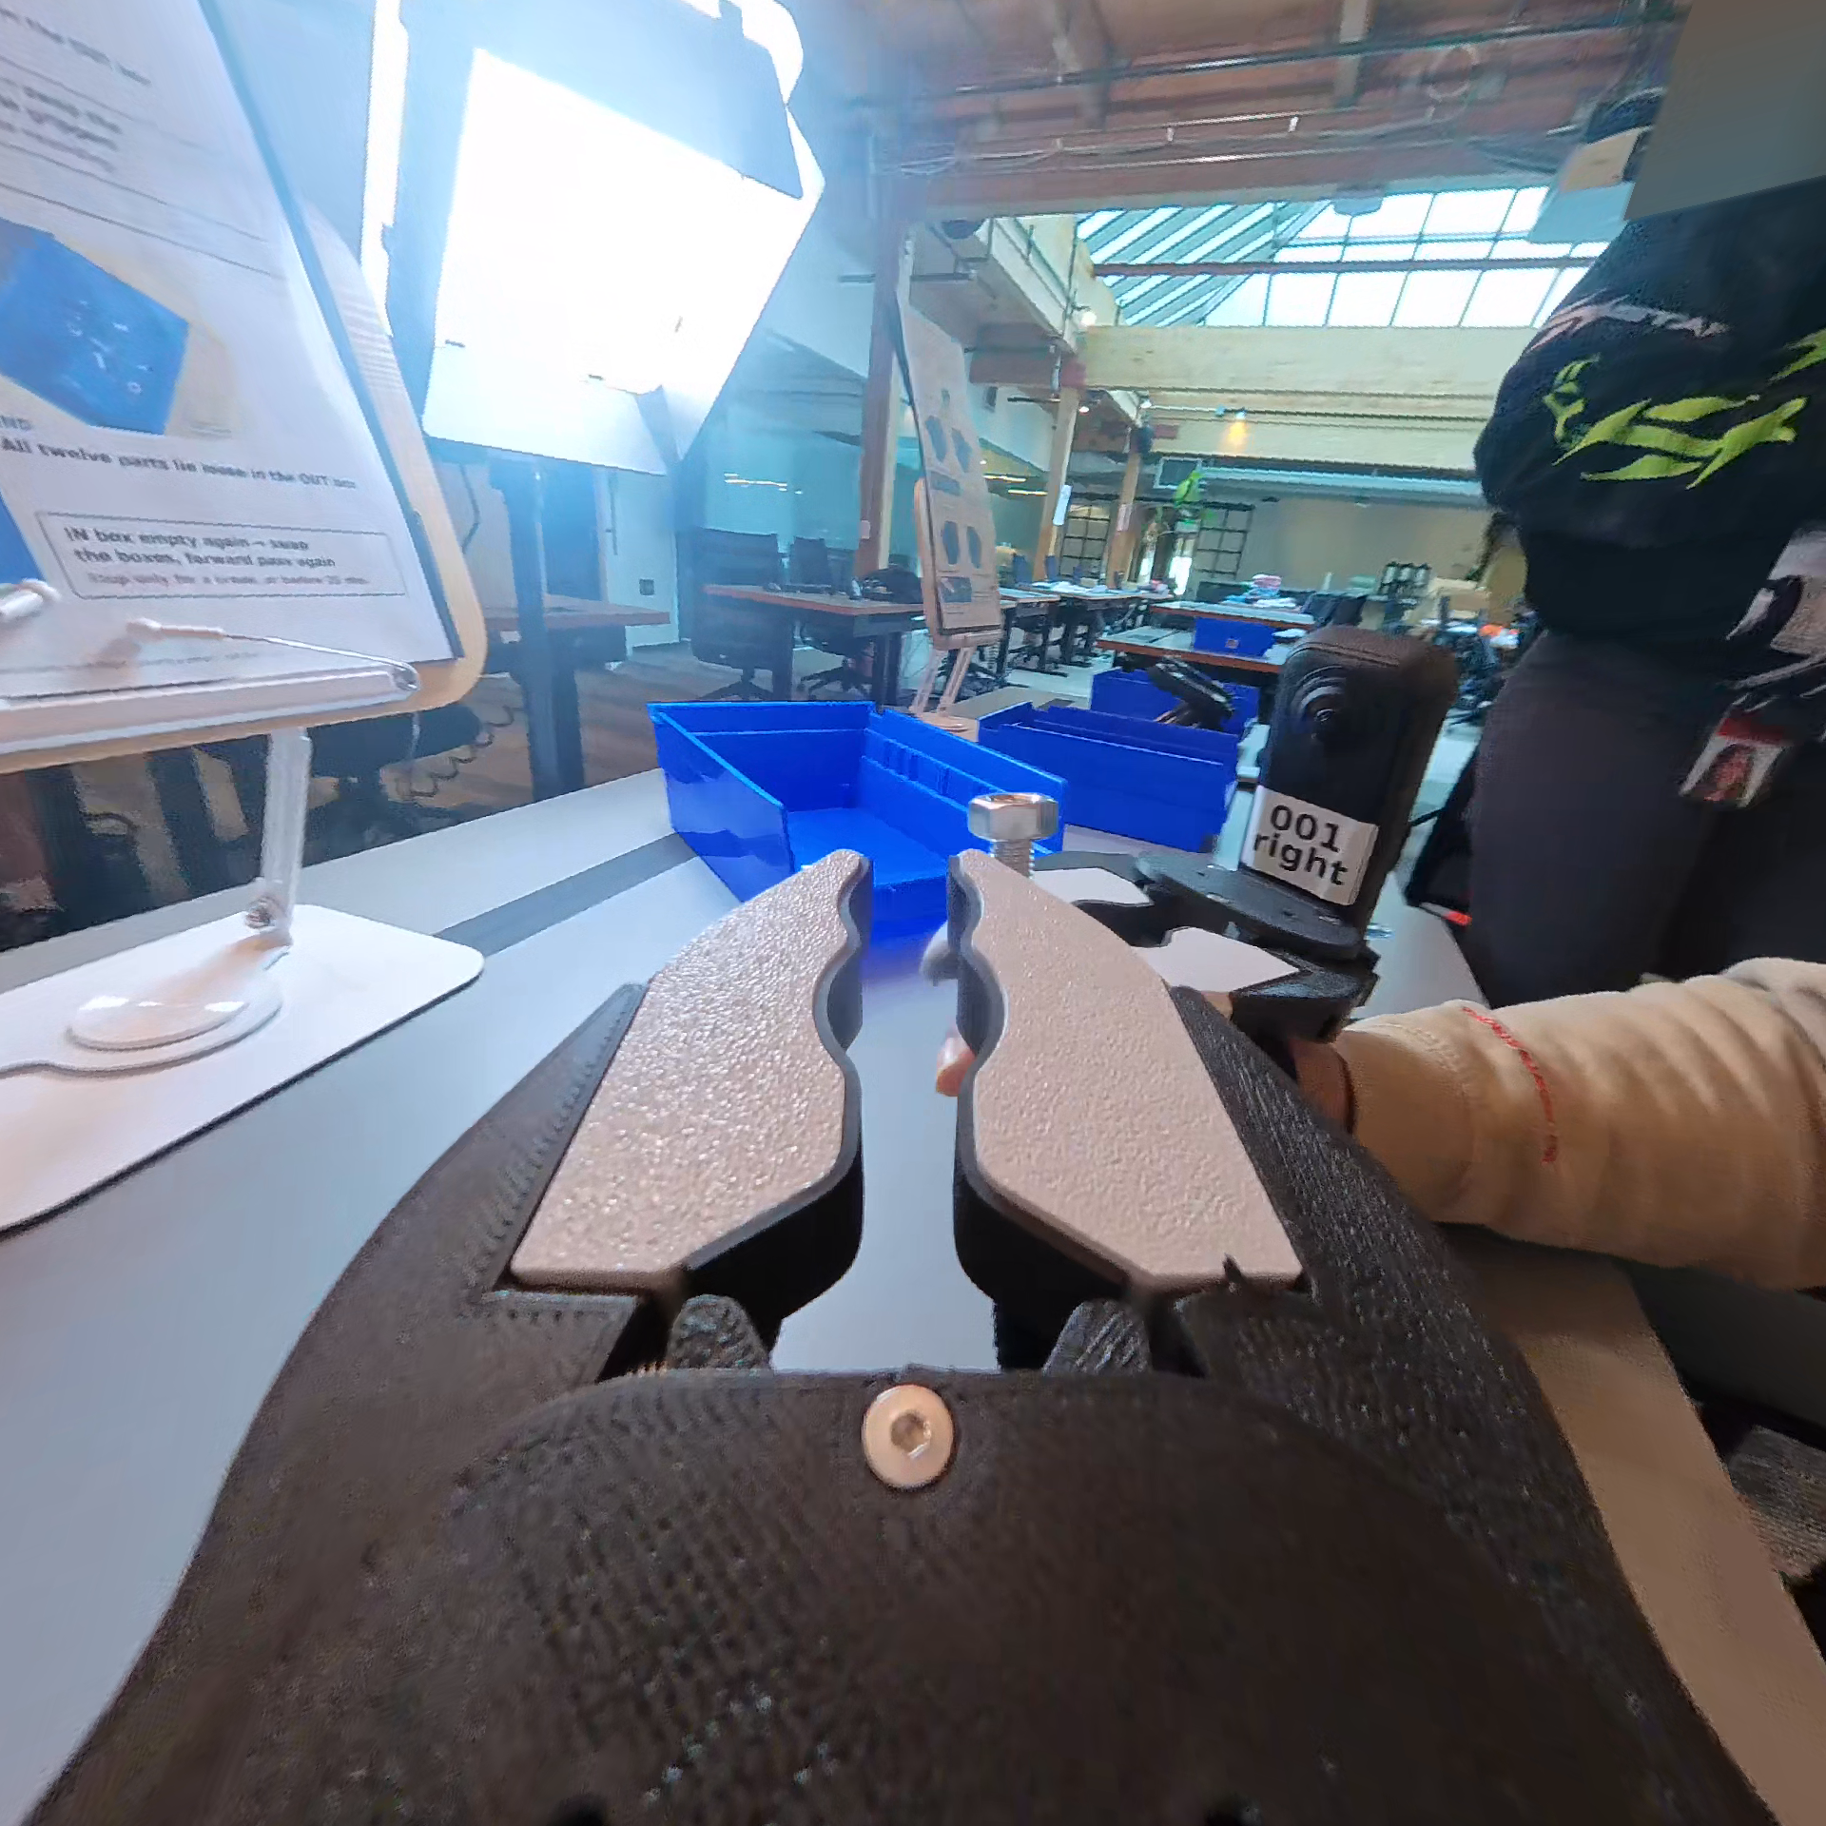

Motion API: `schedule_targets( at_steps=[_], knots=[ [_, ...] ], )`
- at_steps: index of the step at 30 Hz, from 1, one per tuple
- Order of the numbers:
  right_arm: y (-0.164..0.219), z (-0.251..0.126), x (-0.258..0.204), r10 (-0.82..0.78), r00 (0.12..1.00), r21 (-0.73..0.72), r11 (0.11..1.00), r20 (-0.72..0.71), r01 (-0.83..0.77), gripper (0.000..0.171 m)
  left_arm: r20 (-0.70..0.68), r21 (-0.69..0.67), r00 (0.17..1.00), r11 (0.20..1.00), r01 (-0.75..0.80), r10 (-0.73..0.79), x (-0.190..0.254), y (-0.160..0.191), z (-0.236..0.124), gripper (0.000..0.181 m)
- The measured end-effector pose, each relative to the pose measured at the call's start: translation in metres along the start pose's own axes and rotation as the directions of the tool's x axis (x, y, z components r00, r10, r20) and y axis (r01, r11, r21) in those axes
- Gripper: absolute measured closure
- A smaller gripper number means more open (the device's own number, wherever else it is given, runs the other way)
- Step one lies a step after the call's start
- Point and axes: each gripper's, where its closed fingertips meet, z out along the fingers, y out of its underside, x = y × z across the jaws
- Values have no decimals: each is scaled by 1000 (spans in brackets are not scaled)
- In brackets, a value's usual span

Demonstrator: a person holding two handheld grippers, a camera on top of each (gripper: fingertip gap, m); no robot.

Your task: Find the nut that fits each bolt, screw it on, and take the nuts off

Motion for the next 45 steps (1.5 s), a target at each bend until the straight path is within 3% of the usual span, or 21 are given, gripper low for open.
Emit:
schedule_targets(
  at_steps=[6,12,21,30,36,41,45],
  knots=[
    [6,-1,-3,-13,1000,-18,1000,-6,13,153,-93,2,995,1000,31,-31,23,9,8,153],
    [5,0,-20,-101,995,-29,994,14,101,153,-102,-12,995,1000,9,-10,25,8,5,154],
    [-3,-3,-13,-60,998,12,998,18,60,153,-142,-6,989,999,47,-48,23,1,3,163],
    [11,8,-13,-48,996,-122,991,70,57,153,-166,-23,986,1000,-6,2,24,6,6,164],
    [12,7,-2,-116,989,-95,988,88,124,153,-194,-33,981,999,-10,3,18,7,6,164],
    [18,4,12,-105,993,-107,988,61,111,153,-235,-46,972,999,2,-13,15,11,14,152],
    [19,4,13,-100,993,-107,989,60,106,153,-203,-84,979,996,-10,-7,6,21,25,157]
  ],
)
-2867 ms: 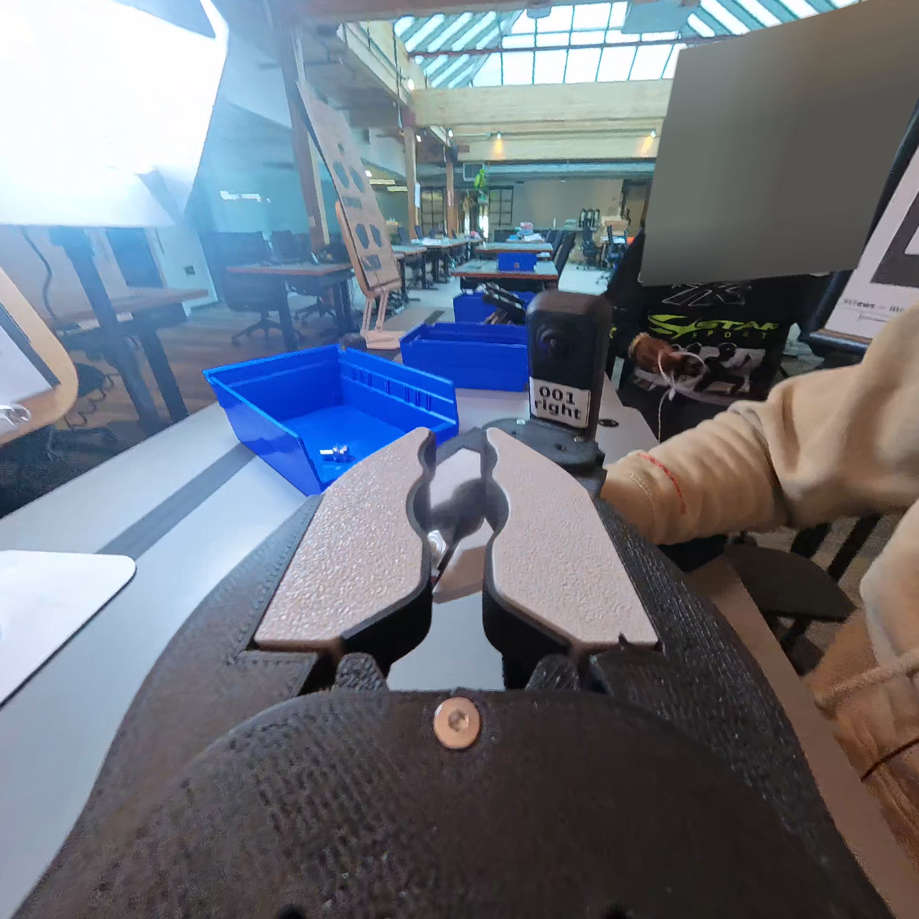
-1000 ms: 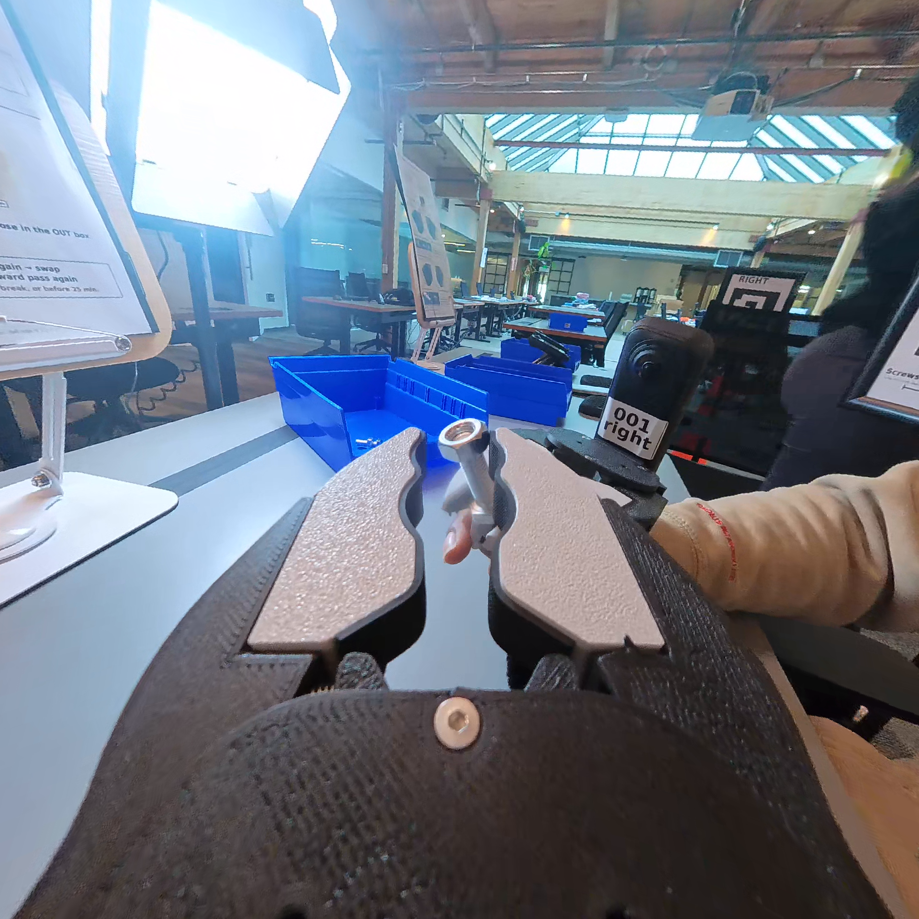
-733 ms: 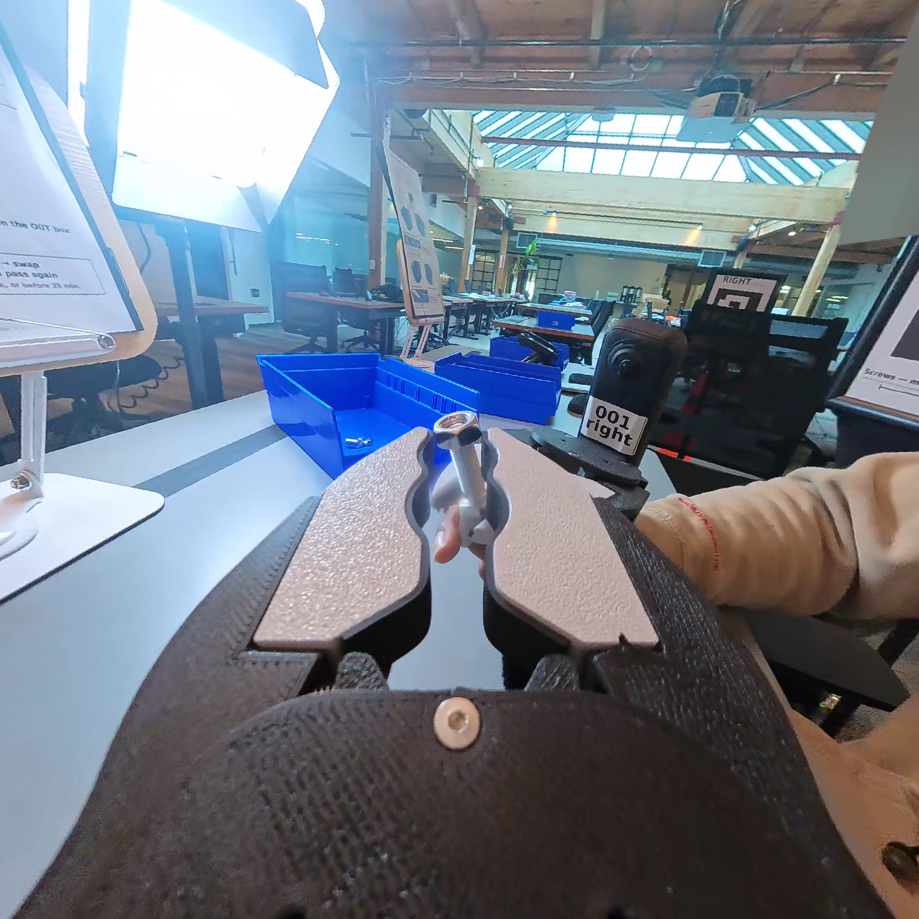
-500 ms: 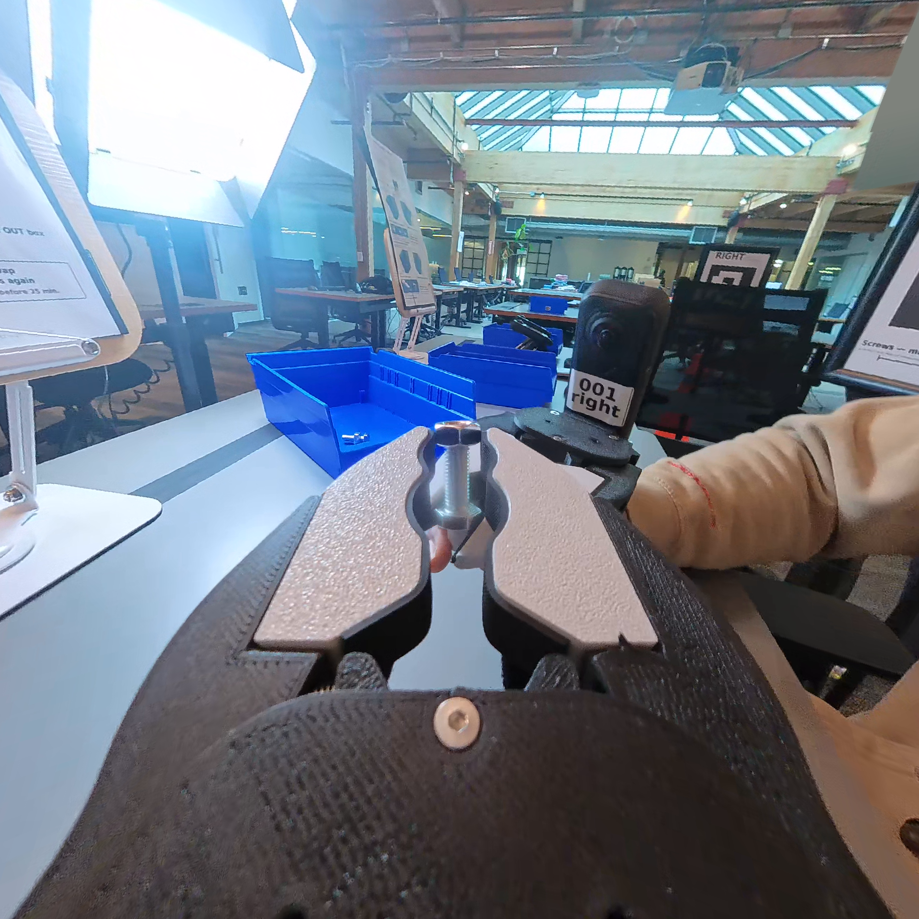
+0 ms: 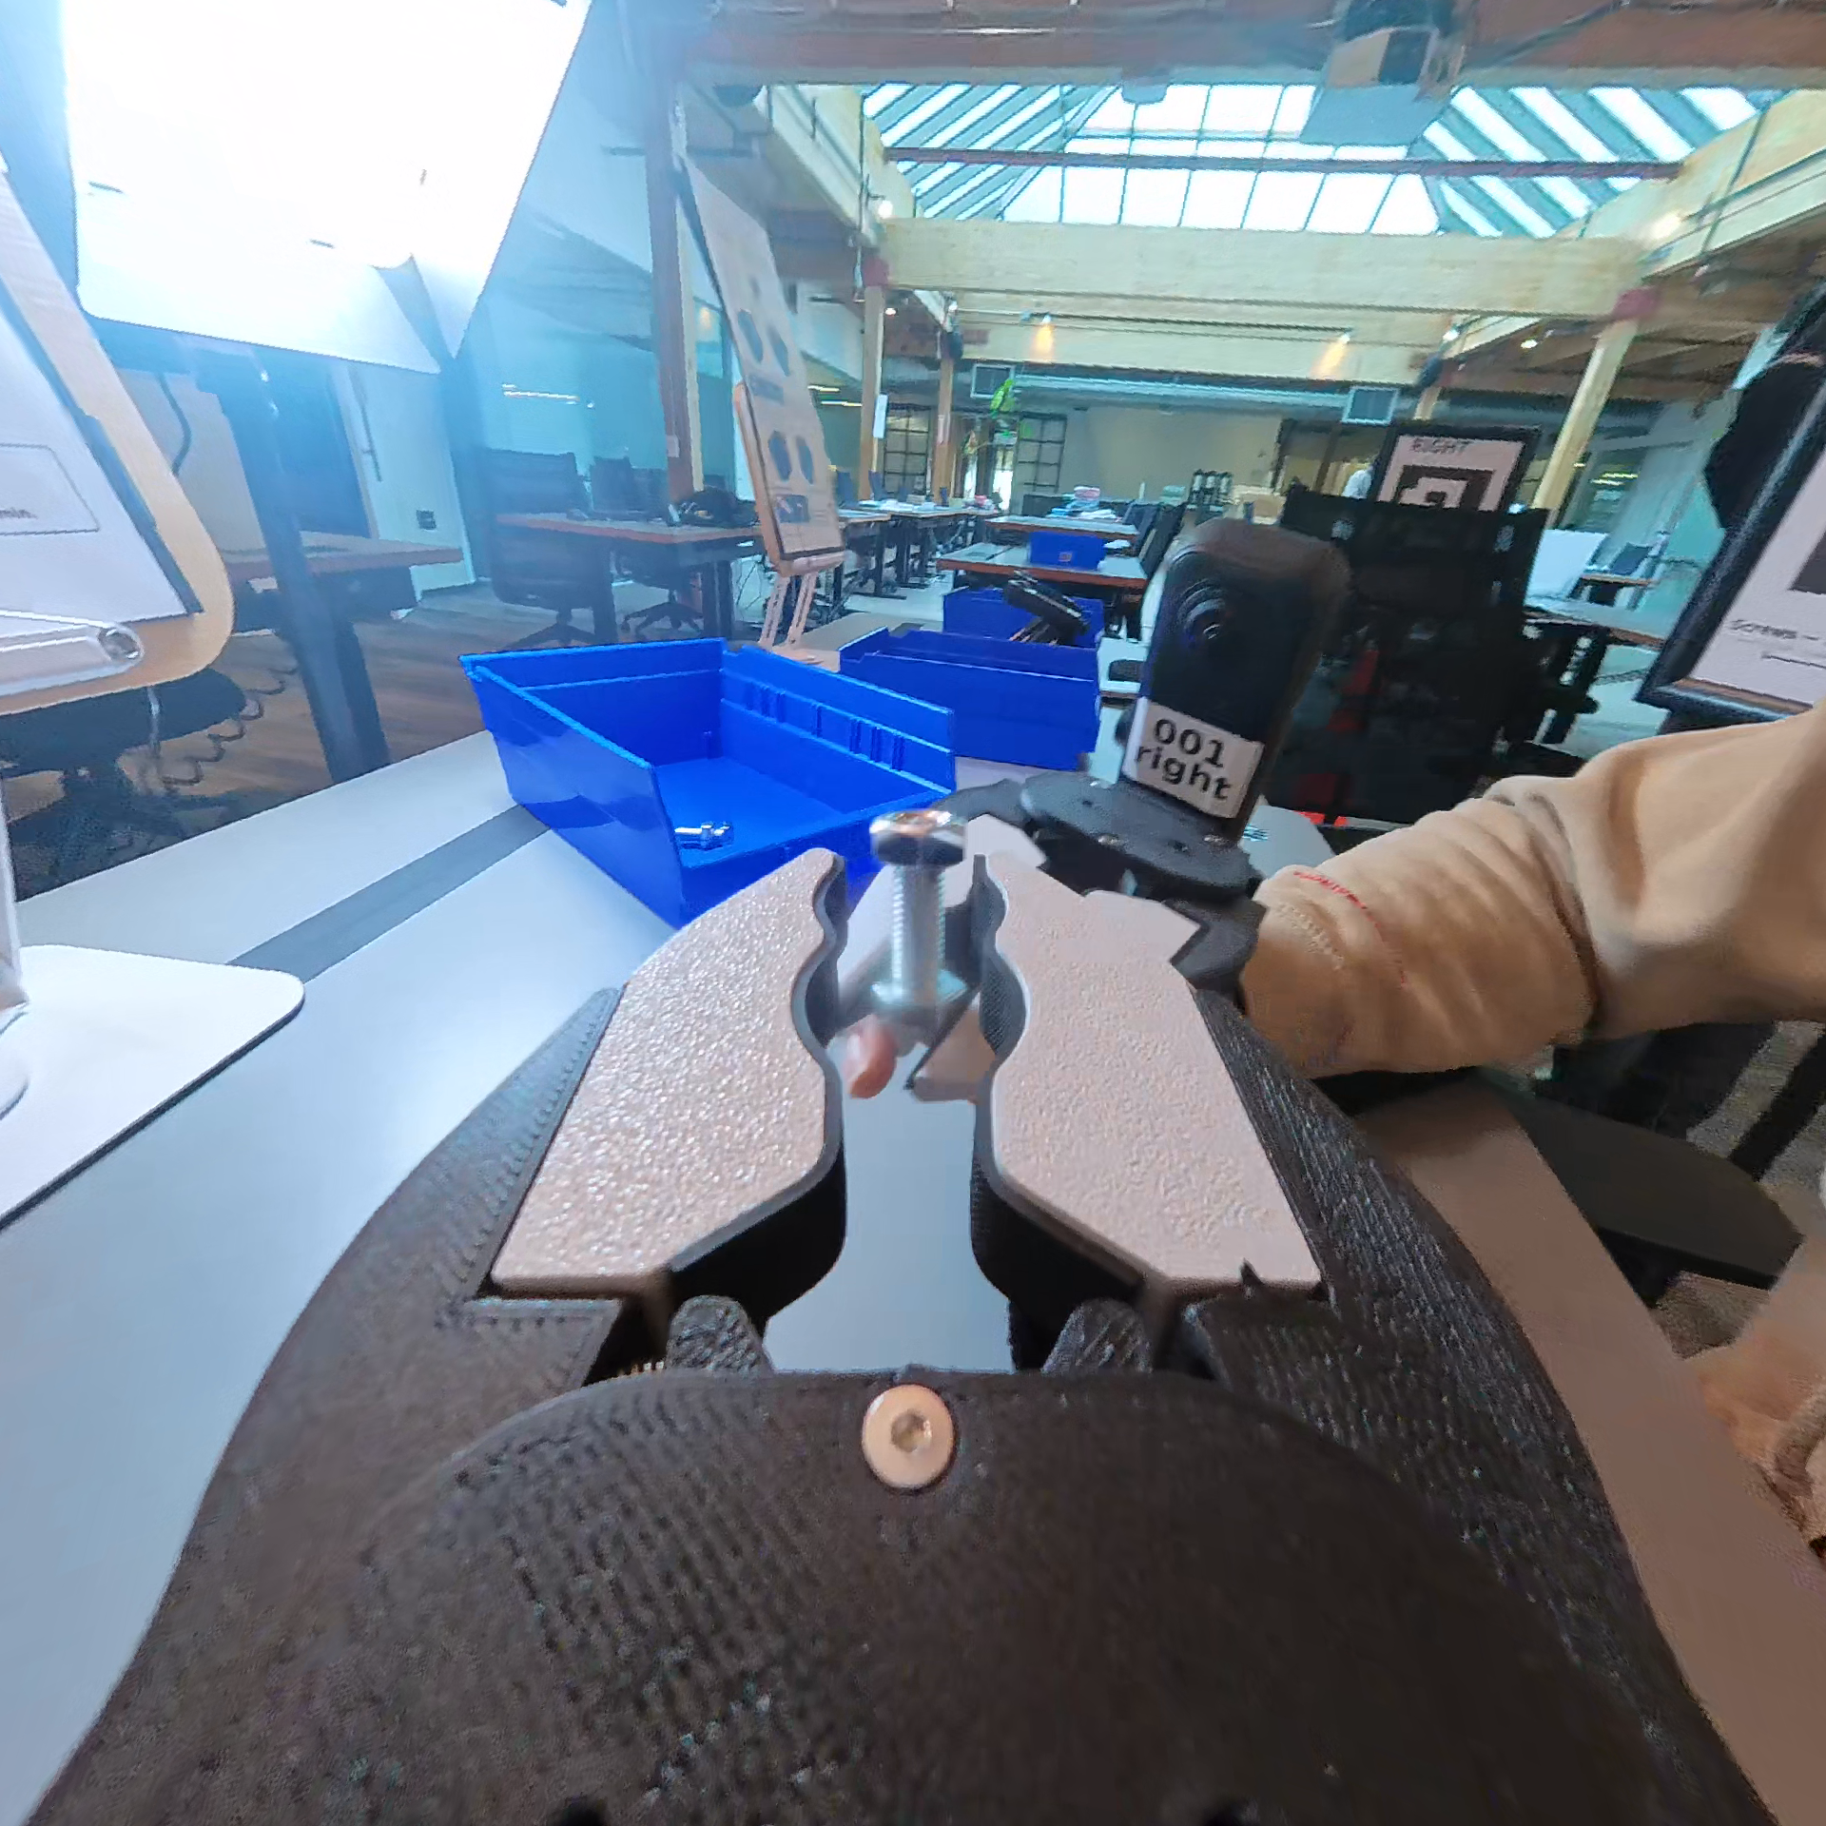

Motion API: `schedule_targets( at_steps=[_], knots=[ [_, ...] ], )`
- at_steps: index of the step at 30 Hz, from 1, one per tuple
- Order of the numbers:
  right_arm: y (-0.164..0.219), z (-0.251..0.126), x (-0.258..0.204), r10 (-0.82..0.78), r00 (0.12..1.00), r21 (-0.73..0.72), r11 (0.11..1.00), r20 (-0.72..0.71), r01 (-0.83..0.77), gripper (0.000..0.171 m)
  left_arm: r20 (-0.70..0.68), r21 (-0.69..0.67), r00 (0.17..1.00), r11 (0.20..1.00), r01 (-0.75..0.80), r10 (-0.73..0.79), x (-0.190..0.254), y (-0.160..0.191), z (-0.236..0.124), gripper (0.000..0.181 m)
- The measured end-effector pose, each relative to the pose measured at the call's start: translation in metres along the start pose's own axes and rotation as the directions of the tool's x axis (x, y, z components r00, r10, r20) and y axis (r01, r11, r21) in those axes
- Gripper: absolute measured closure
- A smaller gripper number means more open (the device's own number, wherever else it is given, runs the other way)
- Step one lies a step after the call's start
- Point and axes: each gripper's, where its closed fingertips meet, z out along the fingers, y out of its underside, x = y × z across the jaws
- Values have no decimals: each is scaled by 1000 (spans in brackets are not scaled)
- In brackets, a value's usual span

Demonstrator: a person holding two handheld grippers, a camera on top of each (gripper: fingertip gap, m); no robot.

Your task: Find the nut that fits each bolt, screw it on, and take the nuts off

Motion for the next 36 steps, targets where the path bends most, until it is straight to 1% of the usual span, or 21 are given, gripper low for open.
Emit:
schedule_targets(
  at_steps=[3,4,6,8,11,12,14,15,16,17,18,20,22,24,26,27,28,29,30,32,36],
  knots=[
    [-4,-3,0,-2,1000,19,1000,5,2,153,8,34,998,997,68,-69,-7,0,-5,158],
    [-6,-4,-1,-3,1000,32,999,10,3,153,45,40,996,996,80,-82,-13,0,-8,167],
    [-8,-6,-1,4,1000,41,999,12,-4,153,67,68,995,995,70,-74,-15,-2,-14,166],
    [-6,-5,0,-6,1000,24,1000,2,6,153,16,77,996,993,91,-93,-5,-6,-14,158],
    [2,-2,-2,-35,999,-23,999,-3,35,153,5,54,998,997,55,-55,7,-6,-7,149],
    [3,-1,-3,-41,999,-30,999,-2,41,153,14,43,999,998,36,-37,8,-4,-6,150],
    [2,-1,-5,-43,999,-27,999,3,43,153,40,40,999,999,25,-27,4,-4,-8,159],
    [1,-1,-5,-45,999,-25,999,1,45,153,39,51,998,998,41,-43,1,-5,-11,162],
    [-1,-3,-5,-47,999,-13,999,3,47,153,66,54,995,996,69,-73,-7,-5,-15,170],
    [-3,-4,-5,-48,999,-2,999,6,48,153,117,54,989,995,87,-93,-18,-3,-20,173],
    [-4,-5,-5,-48,999,1,999,5,48,153,136,65,985,993,97,-106,-26,-4,-25,172],
    [-3,-5,-4,-44,999,-4,999,1,44,153,120,87,982,987,133,-143,-28,-8,-29,166],
    [1,-3,-4,-44,999,-22,999,0,44,153,61,87,990,989,118,-124,-14,-10,-24,156],
    [5,-1,-5,-49,999,-42,998,3,49,153,31,45,996,995,83,-85,0,-4,-14,148],
    [4,0,-8,-56,998,-40,998,10,56,153,51,-11,998,999,43,-42,3,6,-9,151],
    [3,-1,-9,-56,998,-35,998,10,56,153,63,-10,997,999,41,-41,0,6,-10,151],
    [0,-2,-8,-51,999,-23,998,9,51,153,59,1,996,998,68,-68,-3,4,-13,152],
    [-2,-4,-8,-51,999,-8,999,14,51,153,85,12,990,994,112,-113,-12,3,-17,163],
    [-3,-5,-7,-54,998,-7,999,10,54,153,104,41,984,989,139,-143,-20,0,-22,164],
    [-2,-5,-5,-52,999,-14,999,4,52,153,98,68,980,983,168,-174,-25,-6,-27,162],
    [6,-2,-5,-54,999,-49,997,8,54,153,35,23,996,997,79,-79,1,-3,-15,150]
  ],
)
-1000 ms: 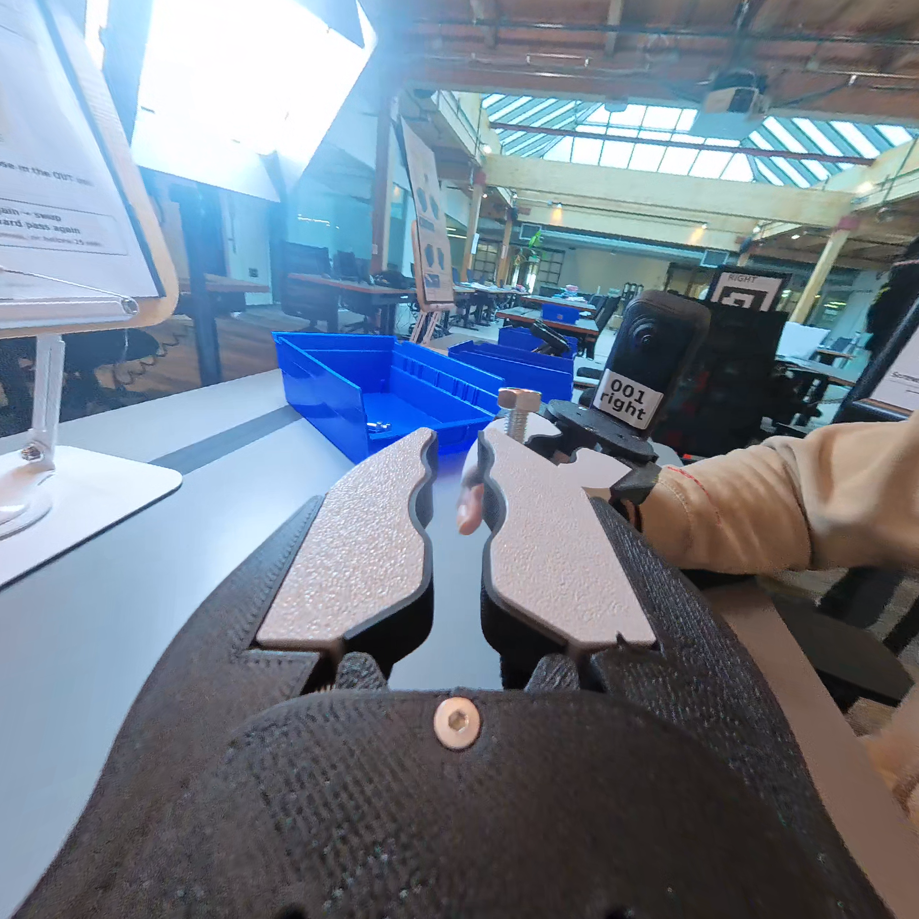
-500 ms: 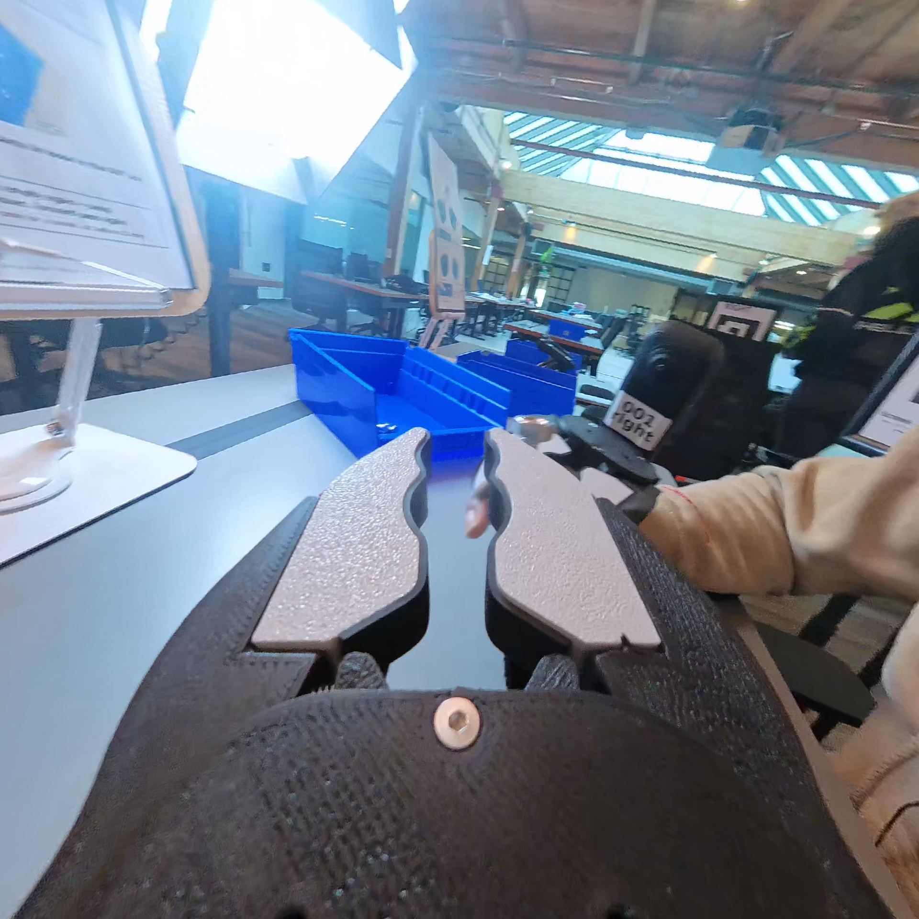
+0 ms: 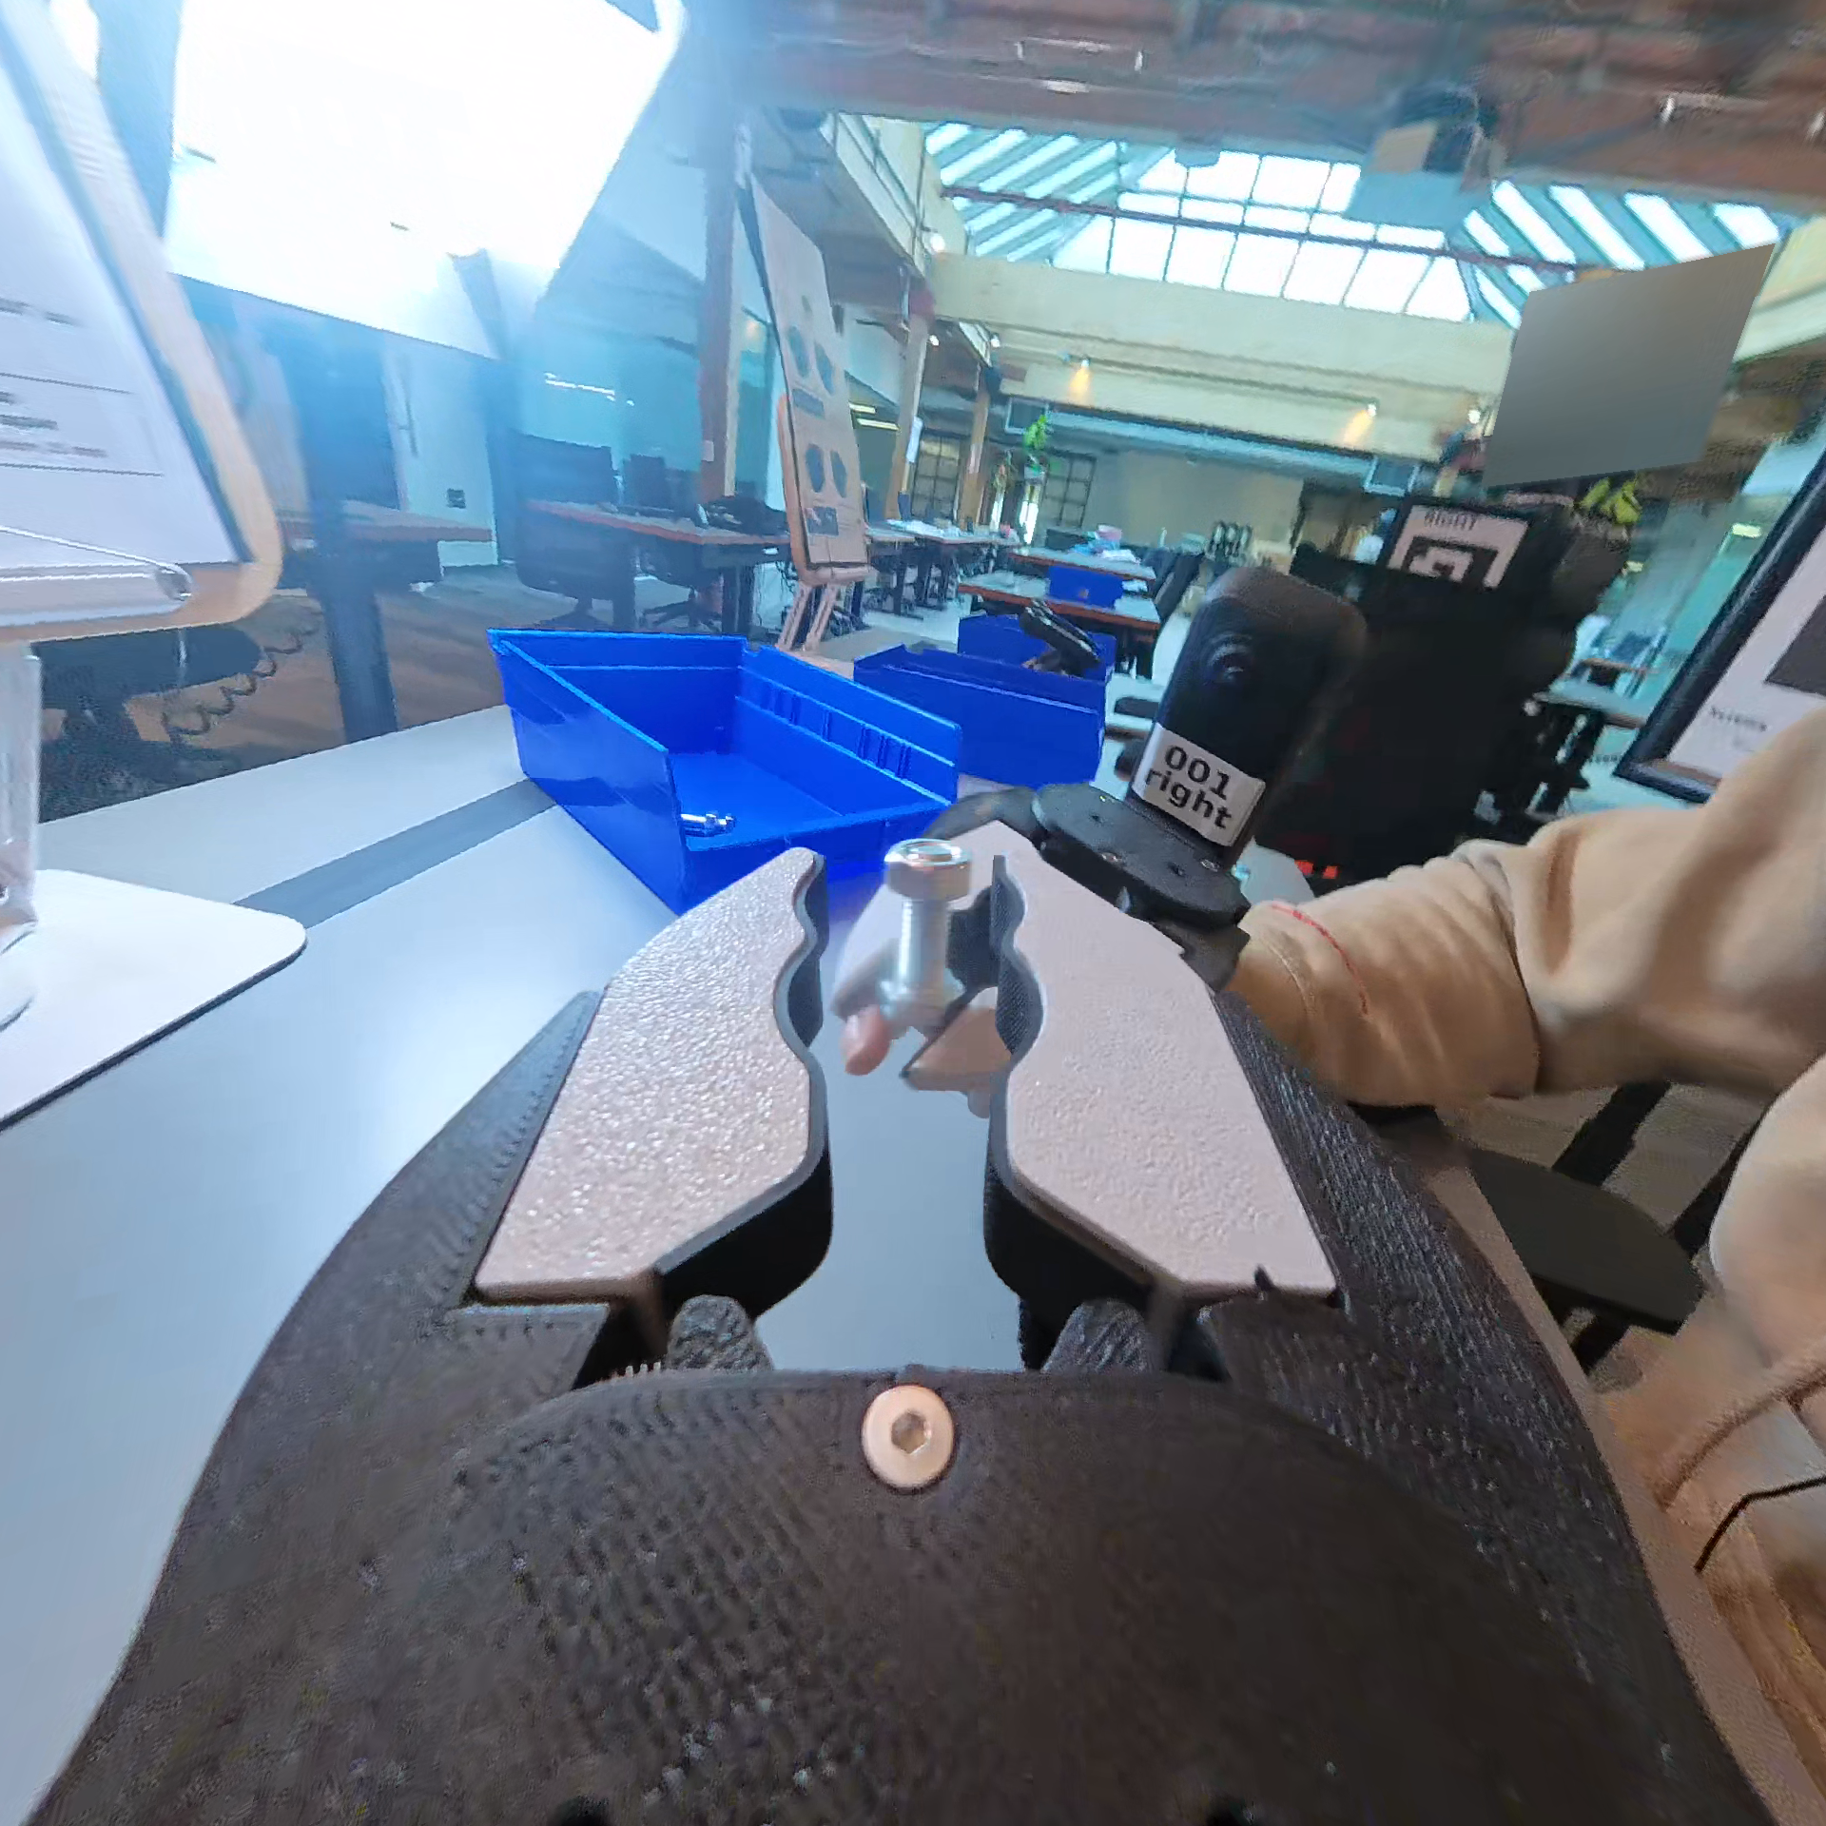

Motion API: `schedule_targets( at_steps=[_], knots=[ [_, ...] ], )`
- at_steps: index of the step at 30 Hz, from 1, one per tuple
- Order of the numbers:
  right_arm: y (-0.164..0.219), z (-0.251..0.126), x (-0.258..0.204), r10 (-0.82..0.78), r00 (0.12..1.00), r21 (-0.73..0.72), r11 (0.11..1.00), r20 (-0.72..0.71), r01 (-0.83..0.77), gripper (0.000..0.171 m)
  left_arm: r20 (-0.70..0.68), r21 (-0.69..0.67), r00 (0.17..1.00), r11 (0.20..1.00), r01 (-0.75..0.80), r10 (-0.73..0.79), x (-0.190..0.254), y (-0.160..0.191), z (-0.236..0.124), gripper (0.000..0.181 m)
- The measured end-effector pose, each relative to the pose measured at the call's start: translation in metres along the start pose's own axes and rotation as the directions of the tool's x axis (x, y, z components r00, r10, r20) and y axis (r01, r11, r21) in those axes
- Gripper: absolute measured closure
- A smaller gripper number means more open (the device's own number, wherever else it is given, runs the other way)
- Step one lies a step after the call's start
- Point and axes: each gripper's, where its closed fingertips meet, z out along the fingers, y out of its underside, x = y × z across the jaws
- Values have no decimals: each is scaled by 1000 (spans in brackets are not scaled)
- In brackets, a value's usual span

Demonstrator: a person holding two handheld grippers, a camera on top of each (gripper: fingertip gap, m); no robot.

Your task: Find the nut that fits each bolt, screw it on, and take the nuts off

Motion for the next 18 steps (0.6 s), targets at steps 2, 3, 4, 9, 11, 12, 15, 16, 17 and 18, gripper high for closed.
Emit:
schedule_targets(
  at_steps=[2,3,4,9,11,12,15,16,17,18],
  knots=[
    [0,1,-2,-2,1000,0,1000,9,2,153,18,-17,1000,1000,-16,16,-1,3,2,152],
    [-1,1,-2,2,1000,5,1000,9,-2,153,33,-10,999,1000,-10,10,-6,2,0,152],
    [-3,-1,-2,7,1000,21,1000,12,-8,153,71,-10,997,1000,23,-22,-16,2,-4,163],
    [-4,-2,1,10,1000,18,1000,0,-10,153,134,-14,990,999,39,-37,-34,2,-11,163],
    [1,-1,1,9,1000,-2,1000,-1,-9,153,60,-8,998,1000,-7,7,-11,0,-3,155],
    [1,0,0,7,1000,-6,1000,1,-7,153,44,-28,999,999,-28,29,-4,3,1,154],
    [1,-1,0,12,1000,-3,1000,-6,-12,153,79,-56,996,997,-47,51,-10,8,1,149],
    [-2,-2,2,22,1000,16,1000,-9,-21,155,117,-51,993,998,-25,31,-19,6,-3,156],
    [-5,-5,3,21,1000,31,999,-10,-21,162,184,-45,983,999,-17,25,-33,5,-9,172],
    [-6,-5,4,16,1000,31,999,-20,-16,165,220,-44,975,999,-20,29,-42,4,-14,174]
  ],
)
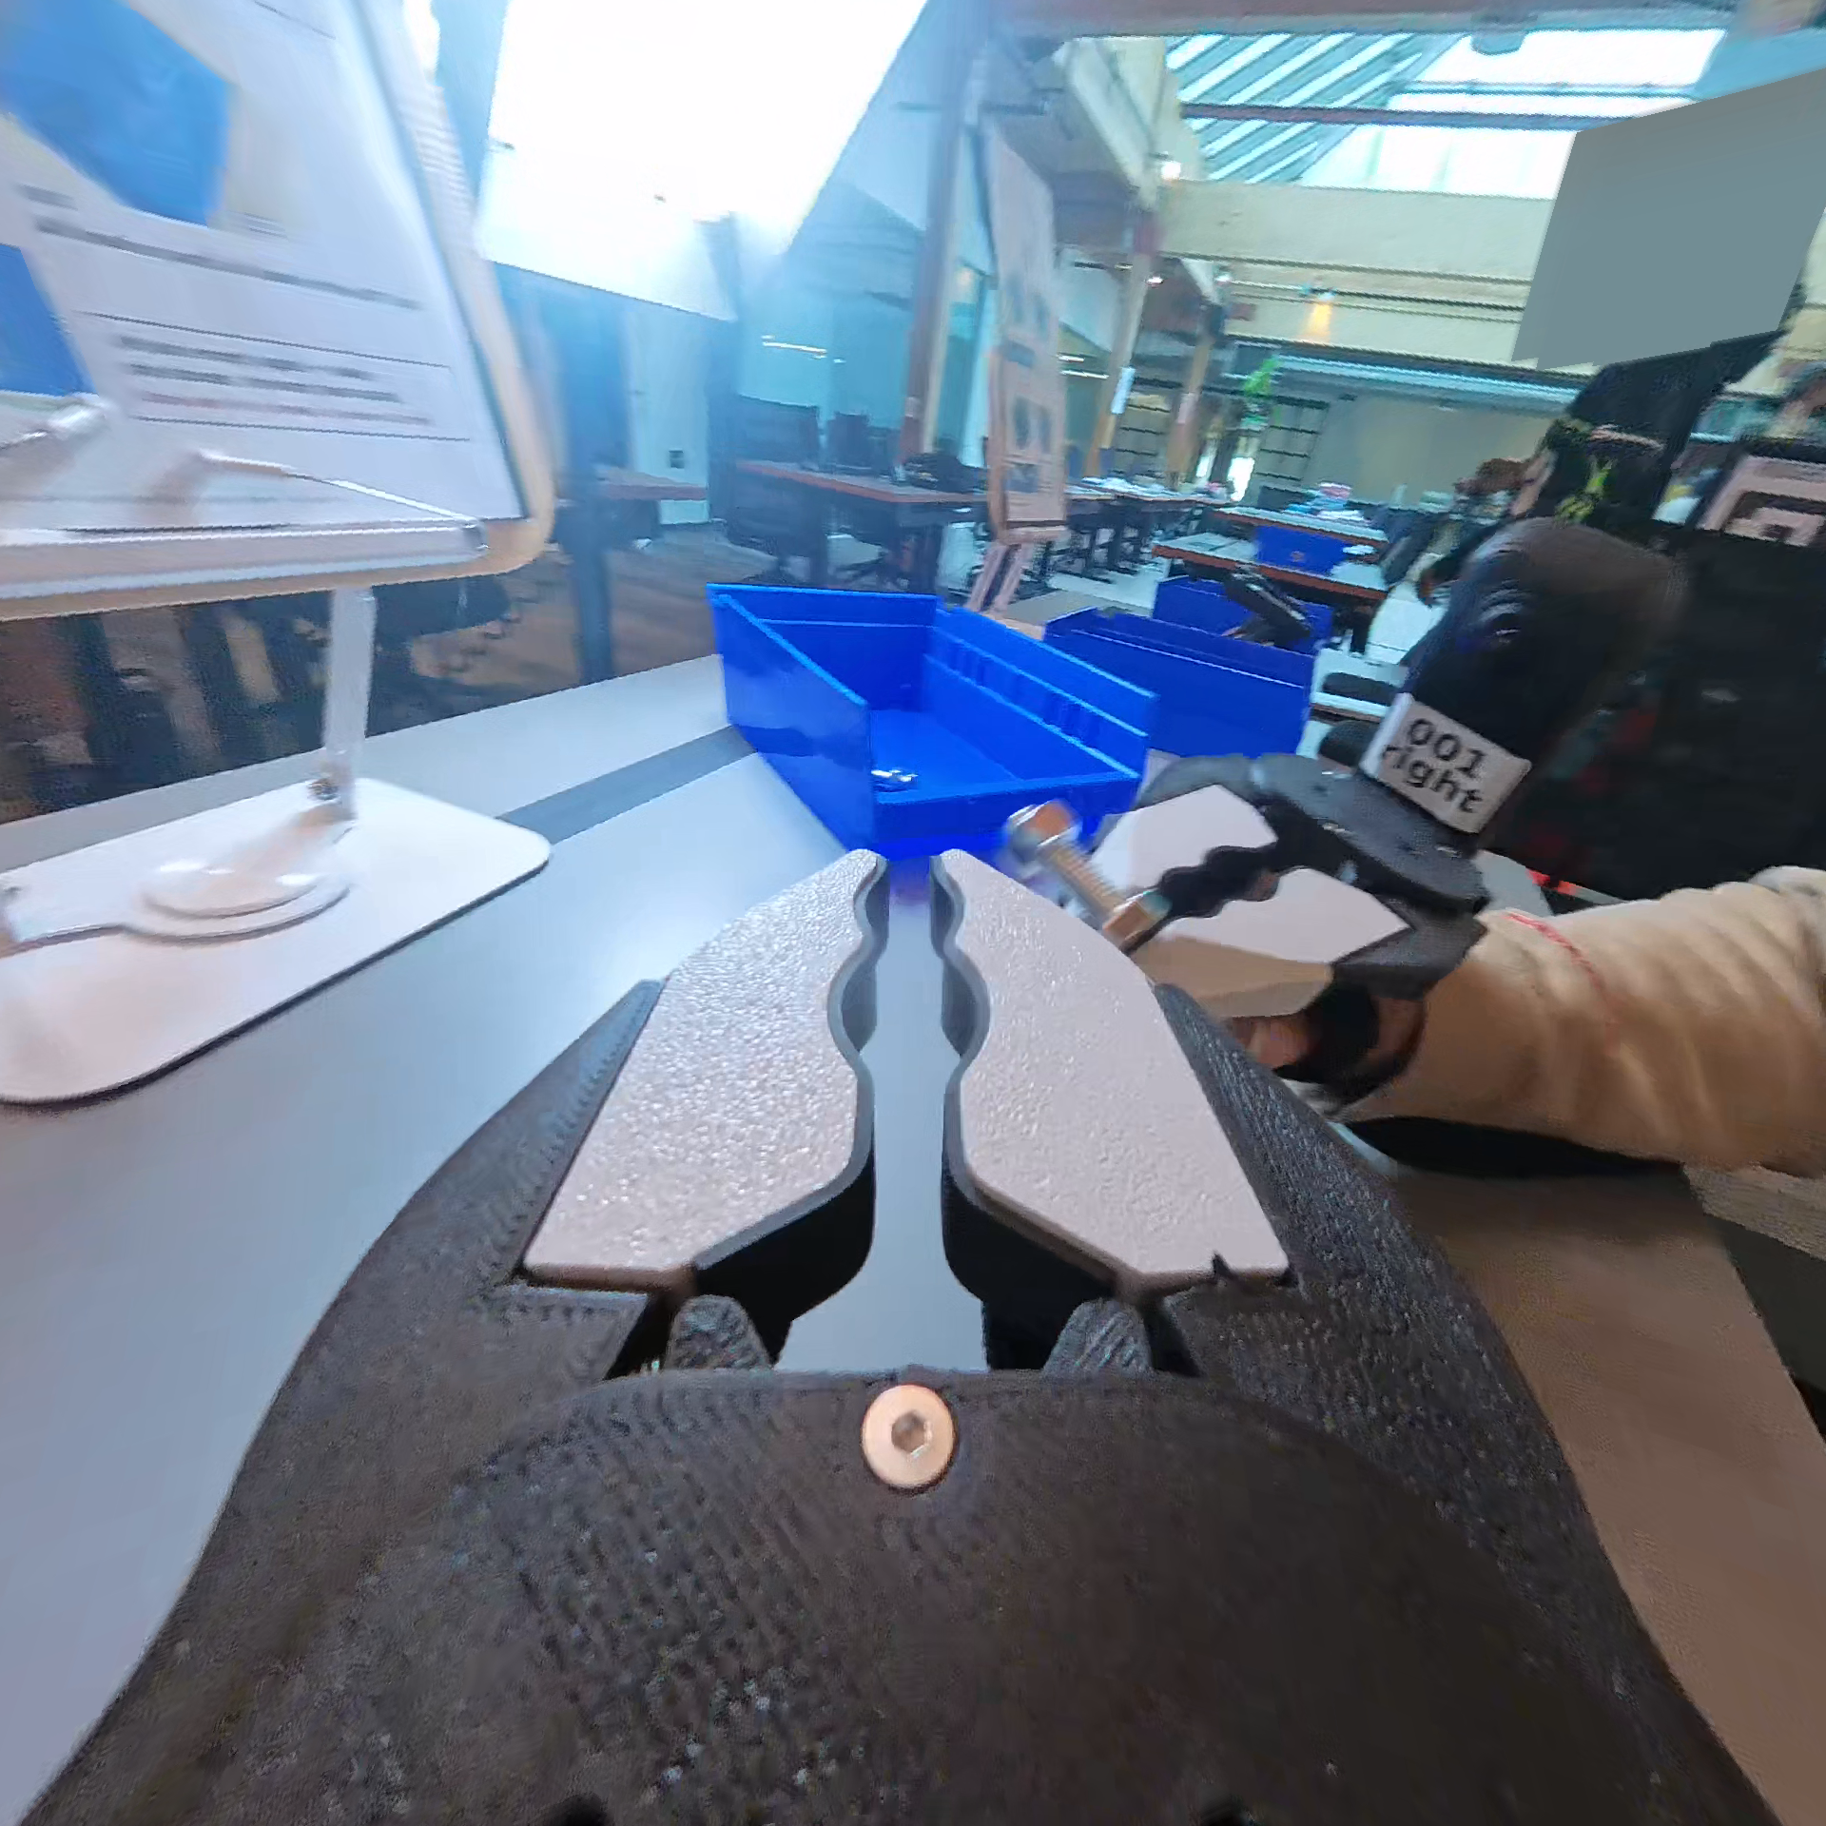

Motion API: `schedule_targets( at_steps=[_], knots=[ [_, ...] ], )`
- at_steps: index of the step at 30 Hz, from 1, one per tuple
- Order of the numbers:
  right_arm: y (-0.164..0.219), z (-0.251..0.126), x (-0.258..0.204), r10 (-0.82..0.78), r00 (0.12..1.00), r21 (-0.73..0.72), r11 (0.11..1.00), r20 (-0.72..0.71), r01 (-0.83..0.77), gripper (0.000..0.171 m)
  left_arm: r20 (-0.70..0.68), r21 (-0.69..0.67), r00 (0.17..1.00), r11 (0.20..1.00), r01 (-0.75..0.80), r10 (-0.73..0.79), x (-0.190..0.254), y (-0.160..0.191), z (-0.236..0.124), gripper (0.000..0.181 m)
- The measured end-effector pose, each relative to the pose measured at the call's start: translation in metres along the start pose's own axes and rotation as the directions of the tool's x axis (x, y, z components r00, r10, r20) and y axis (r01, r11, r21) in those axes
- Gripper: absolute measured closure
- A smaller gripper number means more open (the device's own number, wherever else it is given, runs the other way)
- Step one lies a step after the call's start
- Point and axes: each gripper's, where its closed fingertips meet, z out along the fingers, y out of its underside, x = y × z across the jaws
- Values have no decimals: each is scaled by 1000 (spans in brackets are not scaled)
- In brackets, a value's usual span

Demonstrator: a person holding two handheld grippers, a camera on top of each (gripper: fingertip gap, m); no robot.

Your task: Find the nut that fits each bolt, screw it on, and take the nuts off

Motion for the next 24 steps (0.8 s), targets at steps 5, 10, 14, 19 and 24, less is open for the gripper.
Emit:
schedule_targets(
  at_steps=[5,10,14,19,24],
  knots=[
    [7,3,-1,10,1000,-20,1000,4,-10,165,-99,-72,989,992,100,-107,15,14,8,154],
    [9,5,-7,-67,998,-41,997,17,67,166,-289,-127,872,919,374,-395,32,18,12,145],
    [14,7,-14,-168,985,-70,983,37,170,166,-321,-176,852,910,375,-413,41,25,13,151],
    [15,7,-14,-60,996,-69,996,62,64,164,-284,-128,911,954,273,-299,37,25,11,163],
    [7,8,-25,226,958,-61,974,177,-219,138,-272,12,953,990,138,-130,45,11,9,164]
  ],
)
